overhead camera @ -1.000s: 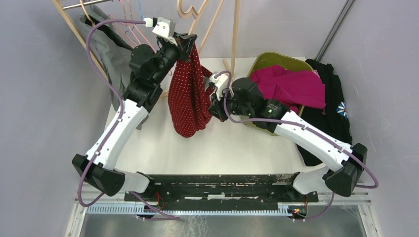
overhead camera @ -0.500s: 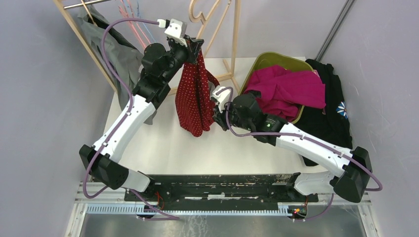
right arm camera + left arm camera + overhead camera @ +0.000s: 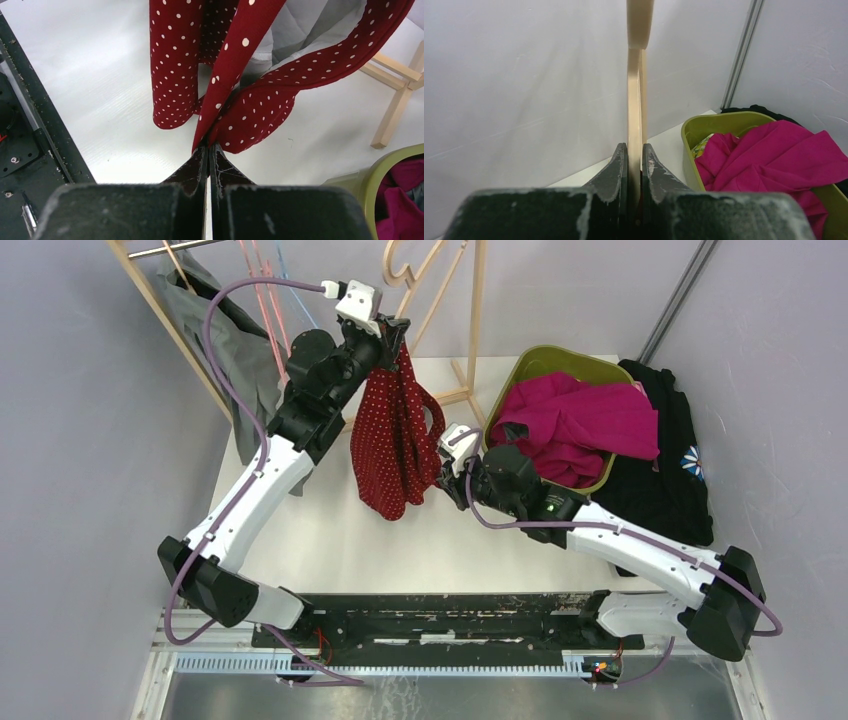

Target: Remove the skirt from the hanger

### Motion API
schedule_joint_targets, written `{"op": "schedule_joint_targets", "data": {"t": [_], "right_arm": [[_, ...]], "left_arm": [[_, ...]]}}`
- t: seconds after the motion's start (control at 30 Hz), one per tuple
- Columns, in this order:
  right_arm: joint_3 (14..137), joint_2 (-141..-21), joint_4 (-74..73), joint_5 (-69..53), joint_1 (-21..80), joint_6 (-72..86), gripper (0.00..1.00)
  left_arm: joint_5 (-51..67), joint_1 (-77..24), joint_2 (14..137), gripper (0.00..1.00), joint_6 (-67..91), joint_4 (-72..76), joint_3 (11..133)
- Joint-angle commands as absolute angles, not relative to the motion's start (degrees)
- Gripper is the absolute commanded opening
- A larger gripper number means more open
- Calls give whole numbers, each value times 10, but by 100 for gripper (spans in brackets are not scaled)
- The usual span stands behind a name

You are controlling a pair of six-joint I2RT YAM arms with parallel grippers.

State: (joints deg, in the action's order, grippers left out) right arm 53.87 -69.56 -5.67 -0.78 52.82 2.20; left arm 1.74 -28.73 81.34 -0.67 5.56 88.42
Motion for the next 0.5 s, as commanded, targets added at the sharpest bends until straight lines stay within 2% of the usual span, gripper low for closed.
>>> {"op": "schedule_joint_targets", "data": {"t": [0.0,0.17,0.47], "right_arm": [[488,-728,-325,-86,549,23,1],[562,-734,-333,-23,549,29,3],[844,-846,-417,131,549,-62,1]], "left_arm": [[-88,-259,743,3,-75,327,969],[-43,-259,734,3,-35,290,985],[-28,-259,658,3,-28,180,908]]}}
